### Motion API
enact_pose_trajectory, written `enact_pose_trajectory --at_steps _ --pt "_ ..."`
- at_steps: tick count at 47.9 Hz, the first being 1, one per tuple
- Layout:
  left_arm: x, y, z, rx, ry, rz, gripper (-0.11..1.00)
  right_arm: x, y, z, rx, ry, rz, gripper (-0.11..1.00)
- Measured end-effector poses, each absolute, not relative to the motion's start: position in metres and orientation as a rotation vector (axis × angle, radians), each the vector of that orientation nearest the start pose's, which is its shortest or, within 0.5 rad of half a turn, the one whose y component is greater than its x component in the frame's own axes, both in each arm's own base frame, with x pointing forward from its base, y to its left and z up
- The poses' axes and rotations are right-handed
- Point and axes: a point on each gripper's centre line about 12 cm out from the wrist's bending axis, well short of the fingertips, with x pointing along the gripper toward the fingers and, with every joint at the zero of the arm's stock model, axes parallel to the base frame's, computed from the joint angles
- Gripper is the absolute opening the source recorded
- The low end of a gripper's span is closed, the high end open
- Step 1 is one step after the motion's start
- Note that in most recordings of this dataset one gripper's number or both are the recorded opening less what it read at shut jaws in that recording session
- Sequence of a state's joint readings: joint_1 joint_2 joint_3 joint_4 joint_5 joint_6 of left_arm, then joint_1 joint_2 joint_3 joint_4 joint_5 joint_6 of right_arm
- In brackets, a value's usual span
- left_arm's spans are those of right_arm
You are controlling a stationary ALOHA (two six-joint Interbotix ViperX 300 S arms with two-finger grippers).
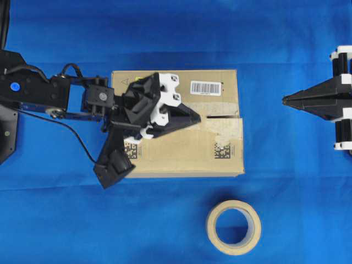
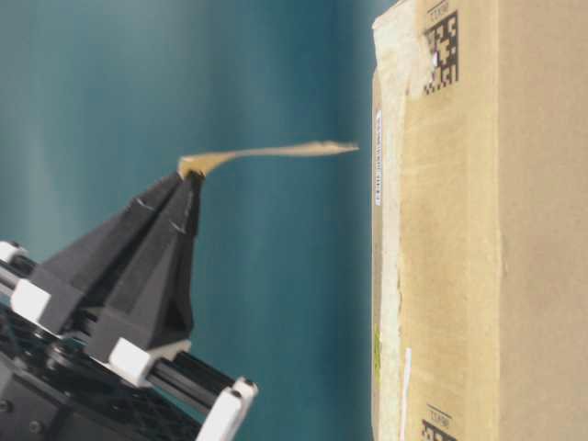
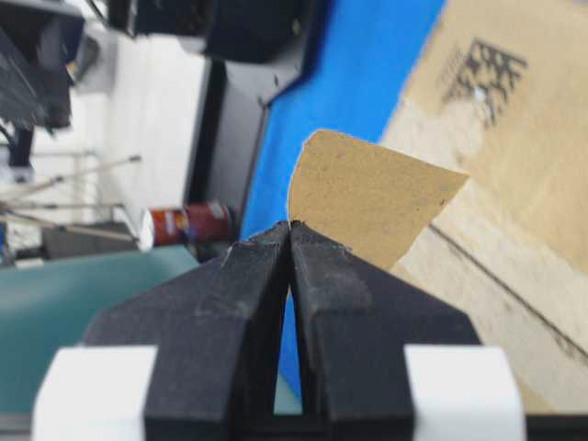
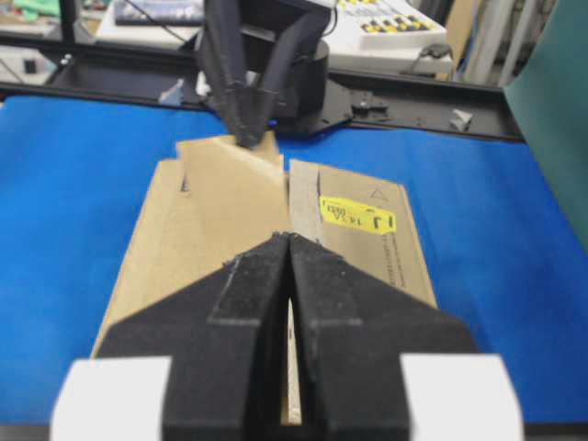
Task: Apply tape along the seams of the closed cardboard box to seal it securely.
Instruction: 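Lower the strip onto the box's center seam with the left gripper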
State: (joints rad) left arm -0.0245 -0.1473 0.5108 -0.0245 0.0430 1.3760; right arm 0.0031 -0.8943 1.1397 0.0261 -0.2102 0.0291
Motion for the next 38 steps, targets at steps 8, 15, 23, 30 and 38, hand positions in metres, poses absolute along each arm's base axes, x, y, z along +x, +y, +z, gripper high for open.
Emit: enact_pose_trajectory --at_steps 8,15,23,30,38 --pt "0.398 -0.001 0.269 1.325 0.37 -0.3 0.0 0.213 0.0 0.283 0.056 0.04 -0.005 0.0" --pt "0.394 -0.001 0.26 1.32 0.394 -0.318 0.0 0.214 -0.001 0.283 0.055 0.043 -0.007 0.0" --pt "0.389 0.0 0.249 1.315 0.42 -0.335 0.0 0.214 -0.001 0.282 0.055 0.043 -0.007 0.0" --pt "0.384 0.003 0.241 1.308 0.445 -0.344 0.0 0.214 -0.001 0.282 0.055 0.047 -0.007 0.0" --pt "0.376 0.006 0.233 1.3 0.488 -0.369 0.0 0.216 -0.001 0.28 0.054 0.057 -0.007 0.0"
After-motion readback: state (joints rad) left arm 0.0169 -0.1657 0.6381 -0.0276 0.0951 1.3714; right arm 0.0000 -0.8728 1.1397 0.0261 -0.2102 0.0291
